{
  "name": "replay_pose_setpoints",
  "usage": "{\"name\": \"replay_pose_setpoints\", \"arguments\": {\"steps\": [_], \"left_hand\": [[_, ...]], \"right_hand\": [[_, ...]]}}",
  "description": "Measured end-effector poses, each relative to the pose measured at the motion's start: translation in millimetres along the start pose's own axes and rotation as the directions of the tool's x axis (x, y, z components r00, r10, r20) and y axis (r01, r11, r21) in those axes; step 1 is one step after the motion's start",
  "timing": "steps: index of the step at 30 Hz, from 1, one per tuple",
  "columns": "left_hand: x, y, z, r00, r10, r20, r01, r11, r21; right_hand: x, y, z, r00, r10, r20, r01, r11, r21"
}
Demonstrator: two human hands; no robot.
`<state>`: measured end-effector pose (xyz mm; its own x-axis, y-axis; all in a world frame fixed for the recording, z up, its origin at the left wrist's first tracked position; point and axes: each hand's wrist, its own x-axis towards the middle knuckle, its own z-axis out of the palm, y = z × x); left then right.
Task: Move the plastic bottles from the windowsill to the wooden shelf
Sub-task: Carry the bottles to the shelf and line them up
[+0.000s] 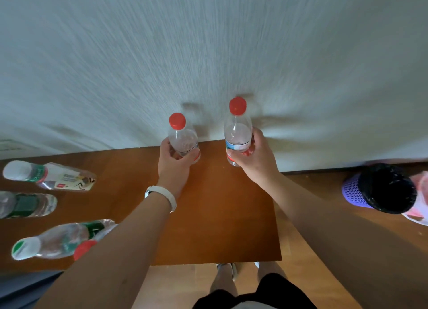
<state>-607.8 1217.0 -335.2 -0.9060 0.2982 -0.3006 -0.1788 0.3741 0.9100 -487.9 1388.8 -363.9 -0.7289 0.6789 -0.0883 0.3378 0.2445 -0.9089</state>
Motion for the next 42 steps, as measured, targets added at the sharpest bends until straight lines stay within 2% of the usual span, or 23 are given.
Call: {"name": "replay_pose_setpoints", "arguments": {"steps": [7,13,24,30,37,39,42], "left_hand": [[16.6,-1.6,-1.4,0.999,0.006,0.040,-0.006,1.000,0.004],[19.7,-7.7,0.4,0.999,0.013,0.049,-0.013,1.000,0.013],[19.2,-8.5,1.9,0.999,0.018,0.029,-0.019,0.999,0.035],[10.6,-2.8,-4.4,0.999,-0.010,0.053,0.008,1.000,0.024],[-43.2,12.9,-15.9,0.998,-0.047,-0.035,0.053,0.984,0.171],[-62.7,12.2,-17.0,0.999,-0.030,-0.037,0.040,0.954,0.298],[-89.2,12.6,-24.0,0.999,0.035,-0.013,-0.025,0.879,0.477]], "right_hand": [[12.3,4.8,18.1,0.997,-0.047,-0.061,0.043,0.997,-0.060],[17.3,6.2,26.8,0.995,-0.099,-0.018,0.096,0.988,-0.124],[24.8,10.8,32.8,0.992,-0.091,0.082,0.104,0.979,-0.177],[21.4,13.9,23.2,0.994,-0.020,0.106,0.041,0.980,-0.196],[-11.6,15.5,1.7,0.991,0.030,0.127,0.010,0.952,-0.306],[-27.4,14.8,-2.8,0.989,-0.013,0.145,0.066,0.928,-0.366],[-47.9,10.6,-11.7,0.953,-0.152,0.261,0.258,0.857,-0.446]]}}
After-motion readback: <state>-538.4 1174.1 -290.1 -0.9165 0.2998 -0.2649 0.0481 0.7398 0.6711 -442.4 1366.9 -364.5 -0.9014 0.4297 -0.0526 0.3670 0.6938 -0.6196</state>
